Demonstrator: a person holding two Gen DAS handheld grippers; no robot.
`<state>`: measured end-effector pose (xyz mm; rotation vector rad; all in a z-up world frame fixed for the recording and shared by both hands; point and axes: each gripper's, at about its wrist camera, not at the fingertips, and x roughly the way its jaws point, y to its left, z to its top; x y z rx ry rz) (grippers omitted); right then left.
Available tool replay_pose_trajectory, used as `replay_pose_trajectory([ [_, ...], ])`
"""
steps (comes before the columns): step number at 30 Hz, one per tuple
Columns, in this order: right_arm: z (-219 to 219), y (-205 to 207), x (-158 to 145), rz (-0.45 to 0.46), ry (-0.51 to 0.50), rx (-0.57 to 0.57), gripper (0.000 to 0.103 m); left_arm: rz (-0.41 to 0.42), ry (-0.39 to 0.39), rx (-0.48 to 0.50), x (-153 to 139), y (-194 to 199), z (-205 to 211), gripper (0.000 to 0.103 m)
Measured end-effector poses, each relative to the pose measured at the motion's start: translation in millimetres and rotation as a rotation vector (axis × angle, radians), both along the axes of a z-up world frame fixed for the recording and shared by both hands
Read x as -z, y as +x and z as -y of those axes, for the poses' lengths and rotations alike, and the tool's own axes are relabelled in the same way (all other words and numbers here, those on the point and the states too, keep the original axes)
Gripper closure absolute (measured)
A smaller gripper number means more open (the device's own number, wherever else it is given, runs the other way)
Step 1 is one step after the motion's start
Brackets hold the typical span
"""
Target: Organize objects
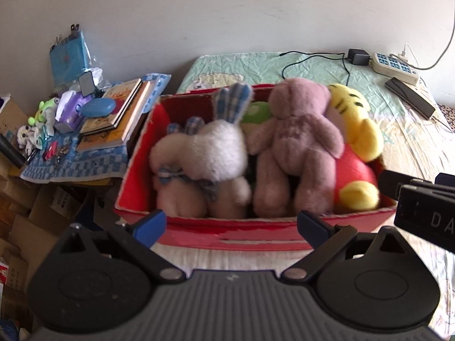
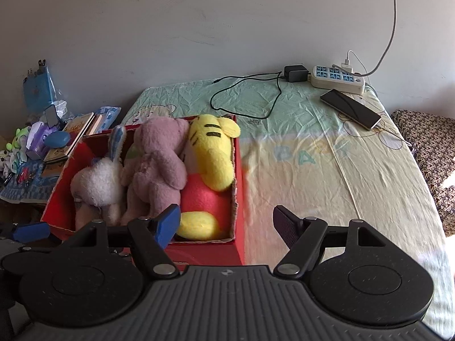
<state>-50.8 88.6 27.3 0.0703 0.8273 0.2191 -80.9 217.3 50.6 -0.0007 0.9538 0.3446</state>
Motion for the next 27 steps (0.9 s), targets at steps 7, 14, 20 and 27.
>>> replay_pose_trajectory([
  [7, -26, 5, 2, 0.003, -0.012, 0.005, 0.028, 0.004, -0.002, -0.002, 2, 6, -27, 0.005],
  [14, -43, 12, 5, 0.0, -0.012, 0.015, 0.028, 0.001, -0.013, 0.016, 6, 13, -45, 0.005],
  [20, -50, 16, 7, -0.005, -0.016, 0.034, 0.028, 0.001, -0.031, 0.043, 9, 20, -53, 0.005],
  [27, -52, 19, 7, -0.004, -0.016, 0.047, 0.028, 0.016, -0.017, 0.062, 8, 23, -52, 0.005],
])
